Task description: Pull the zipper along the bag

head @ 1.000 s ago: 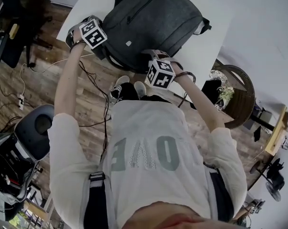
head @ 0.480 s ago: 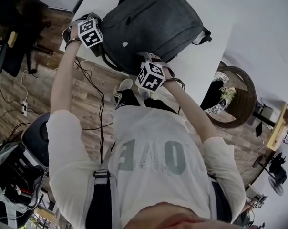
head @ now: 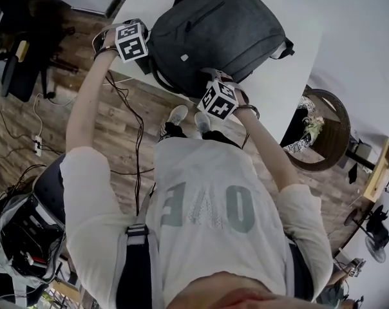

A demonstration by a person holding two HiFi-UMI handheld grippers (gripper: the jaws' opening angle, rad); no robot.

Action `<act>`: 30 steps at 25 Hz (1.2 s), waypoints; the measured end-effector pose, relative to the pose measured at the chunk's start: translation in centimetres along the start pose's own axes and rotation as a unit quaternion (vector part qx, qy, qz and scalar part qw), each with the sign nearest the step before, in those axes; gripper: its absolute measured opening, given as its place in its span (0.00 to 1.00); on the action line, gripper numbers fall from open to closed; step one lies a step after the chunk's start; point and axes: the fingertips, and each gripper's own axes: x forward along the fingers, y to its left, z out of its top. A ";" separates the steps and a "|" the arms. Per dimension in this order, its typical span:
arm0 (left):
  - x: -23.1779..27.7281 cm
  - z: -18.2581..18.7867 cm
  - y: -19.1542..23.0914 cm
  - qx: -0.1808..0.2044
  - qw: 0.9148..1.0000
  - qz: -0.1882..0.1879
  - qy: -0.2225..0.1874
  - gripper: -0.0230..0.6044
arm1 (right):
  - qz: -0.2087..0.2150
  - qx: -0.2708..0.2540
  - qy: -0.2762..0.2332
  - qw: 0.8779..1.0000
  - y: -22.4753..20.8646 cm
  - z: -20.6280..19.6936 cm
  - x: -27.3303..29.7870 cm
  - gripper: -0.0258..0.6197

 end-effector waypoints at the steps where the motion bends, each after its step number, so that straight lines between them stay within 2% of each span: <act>1: -0.2 0.0 -0.4 0.002 1.000 -0.008 0.001 0.08 | -0.002 0.002 0.002 1.000 0.0 -0.1 0.0 0.60; 4: -1.1 -0.1 -1.7 0.006 1.000 -0.016 -0.003 0.08 | -0.005 0.010 0.007 1.000 0.1 -0.2 0.1 0.60; 7: -2.0 0.1 -2.9 -0.016 1.000 -0.012 -0.016 0.08 | -0.008 0.015 0.009 1.000 0.0 -0.1 -0.2 0.60; 10: -3.0 0.1 -4.7 -0.020 0.999 -0.015 -0.021 0.08 | -0.010 0.015 0.010 1.000 -0.1 0.2 -0.3 0.60; 19: -5.3 1.1 -9.8 -0.063 0.997 -0.013 -0.035 0.08 | -0.016 0.009 0.009 1.000 0.2 0.2 -0.4 0.60; 25: -5.7 1.8 -11.5 -0.103 0.994 0.017 -0.024 0.08 | -0.023 0.006 -0.002 1.000 0.3 0.0 -0.2 0.60; 30: -6.1 3.2 -13.5 -0.110 0.994 0.018 -0.008 0.08 | -0.025 0.005 -0.006 1.000 0.5 0.0 -0.4 0.60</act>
